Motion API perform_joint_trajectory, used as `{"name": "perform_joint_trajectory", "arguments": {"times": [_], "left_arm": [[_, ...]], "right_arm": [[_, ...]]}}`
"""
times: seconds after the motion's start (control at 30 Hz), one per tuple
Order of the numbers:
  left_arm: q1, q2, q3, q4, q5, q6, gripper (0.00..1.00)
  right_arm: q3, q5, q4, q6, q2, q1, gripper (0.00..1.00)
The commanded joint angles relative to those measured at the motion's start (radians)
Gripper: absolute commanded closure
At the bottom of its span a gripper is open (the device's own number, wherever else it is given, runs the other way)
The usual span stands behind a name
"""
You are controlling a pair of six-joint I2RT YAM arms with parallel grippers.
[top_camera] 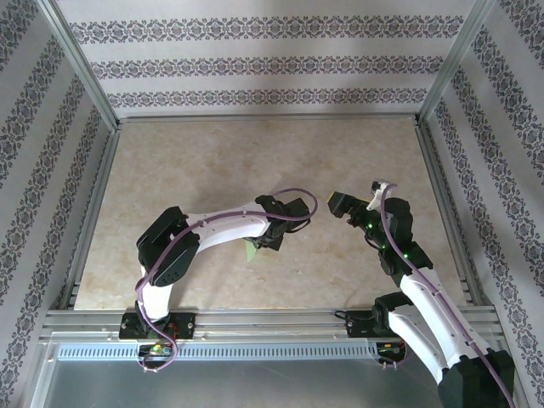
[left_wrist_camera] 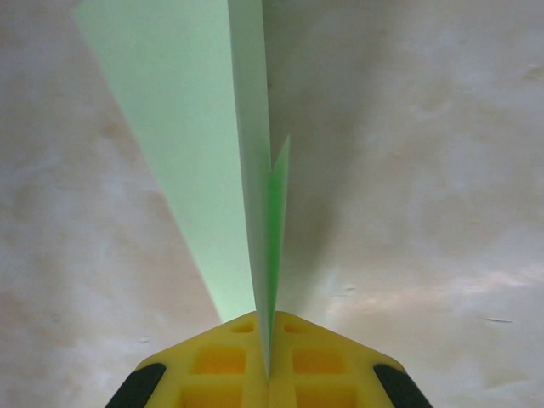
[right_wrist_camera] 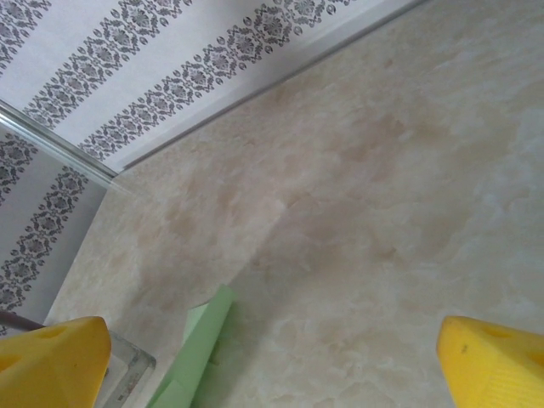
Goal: Fold a paper plane with a square sheet of paper (fold left side to right side)
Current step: Turn over the paper at the center of the table.
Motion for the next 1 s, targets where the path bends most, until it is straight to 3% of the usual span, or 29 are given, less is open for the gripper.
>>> {"name": "perform_joint_trajectory", "arguments": {"times": [0.0,0.1,0.27,0.57,0.8,0.97], "left_arm": [[-0.012,0.027,-0.004,0.066,0.101,-0.021,0.93],[-0.012,0.026,-0.007,0.089,0.14,-0.016,0.88],[-0.007,0.001,-0.03,0.158,0.218,-0.004,0.66],[0.027,-0.11,-0.109,0.34,0.375,0.002,0.4],[0.154,-0.282,-0.288,0.622,0.541,-0.073,0.37],[0.286,-0.412,-0.443,0.75,0.567,-0.097,0.37]], "right_arm": [[-0.009,-0.017,0.009,0.008,-0.015,-0.008,0.02],[-0.009,-0.02,0.009,0.007,-0.014,-0.01,0.02],[-0.003,-0.031,0.008,0.007,-0.002,-0.016,0.02],[0.015,-0.085,0.007,0.013,0.05,-0.029,0.02],[0.062,-0.215,0.017,0.044,0.181,-0.032,0.03],[0.097,-0.311,0.029,0.081,0.3,-0.001,0.17]]}}
